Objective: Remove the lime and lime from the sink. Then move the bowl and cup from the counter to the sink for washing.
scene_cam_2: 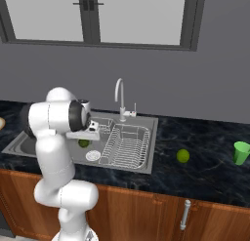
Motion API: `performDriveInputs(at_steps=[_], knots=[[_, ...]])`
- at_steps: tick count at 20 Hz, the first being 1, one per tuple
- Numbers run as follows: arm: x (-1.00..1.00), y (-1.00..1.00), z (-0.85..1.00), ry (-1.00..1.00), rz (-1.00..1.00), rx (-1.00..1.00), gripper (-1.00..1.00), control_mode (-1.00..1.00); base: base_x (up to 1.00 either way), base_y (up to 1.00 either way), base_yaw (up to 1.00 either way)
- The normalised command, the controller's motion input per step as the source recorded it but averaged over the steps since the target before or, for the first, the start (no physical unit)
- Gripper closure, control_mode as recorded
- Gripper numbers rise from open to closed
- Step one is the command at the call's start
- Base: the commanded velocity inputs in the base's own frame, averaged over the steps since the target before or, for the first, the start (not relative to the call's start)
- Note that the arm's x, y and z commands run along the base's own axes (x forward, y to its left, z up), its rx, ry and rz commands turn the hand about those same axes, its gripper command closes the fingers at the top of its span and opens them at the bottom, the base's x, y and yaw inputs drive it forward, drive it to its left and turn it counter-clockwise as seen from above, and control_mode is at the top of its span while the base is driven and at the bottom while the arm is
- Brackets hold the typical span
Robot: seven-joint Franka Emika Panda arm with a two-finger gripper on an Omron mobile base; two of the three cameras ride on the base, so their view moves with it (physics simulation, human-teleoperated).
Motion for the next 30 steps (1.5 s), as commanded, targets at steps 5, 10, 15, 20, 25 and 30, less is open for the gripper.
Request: performDriveInputs(at_steps=[5,10,15,20,25,30], knots=[[-0.25,0.00,0.43,-0.08,0.00,0.00,1.00,-1.00,0.00,0.00,0.00],[-0.29,0.00,0.42,-0.05,0.00,0.00,1.00,-1.00,0.00,0.00,0.00],[-0.34,-0.01,0.37,-0.02,0.00,0.00,1.00,-1.00,0.00,0.00,0.00],[-0.39,-0.09,0.30,-0.01,0.00,0.00,1.00,-1.00,0.00,0.00,0.00],[-0.43,-0.22,0.20,0.00,-0.02,0.01,1.00,-1.00,0.00,0.00,0.00],[-0.45,-0.25,0.13,0.00,-0.02,0.02,1.00,-1.00,0.00,0.00,0.00]])
